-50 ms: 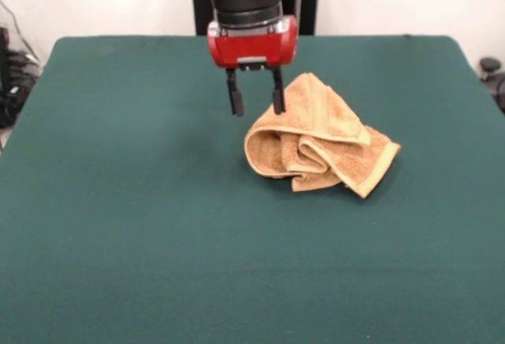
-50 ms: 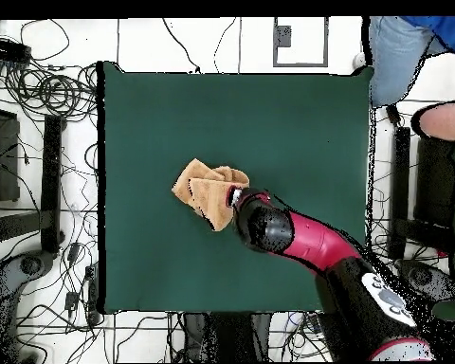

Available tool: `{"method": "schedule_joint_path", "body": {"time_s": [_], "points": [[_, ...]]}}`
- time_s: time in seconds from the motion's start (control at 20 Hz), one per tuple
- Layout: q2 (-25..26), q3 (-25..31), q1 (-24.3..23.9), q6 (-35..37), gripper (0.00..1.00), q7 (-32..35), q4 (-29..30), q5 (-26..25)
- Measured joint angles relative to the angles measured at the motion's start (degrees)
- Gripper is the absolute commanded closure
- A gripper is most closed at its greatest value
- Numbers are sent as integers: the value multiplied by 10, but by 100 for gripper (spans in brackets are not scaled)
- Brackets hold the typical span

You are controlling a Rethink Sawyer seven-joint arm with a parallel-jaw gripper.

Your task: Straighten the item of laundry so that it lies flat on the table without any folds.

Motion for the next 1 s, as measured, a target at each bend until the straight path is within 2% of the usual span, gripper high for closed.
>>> {"method": "schedule_joint_path", "body": {"time_s": [0.35,0.85,0.9,1.0], "points": [[66,22,-30,-30,0,0,-1,0],[101,77,-73,-34,0,0,-1,17],[101,80,-74,-34,100,0,-1,27],[101,80,-74,-34,100,0,-1,29]]}}
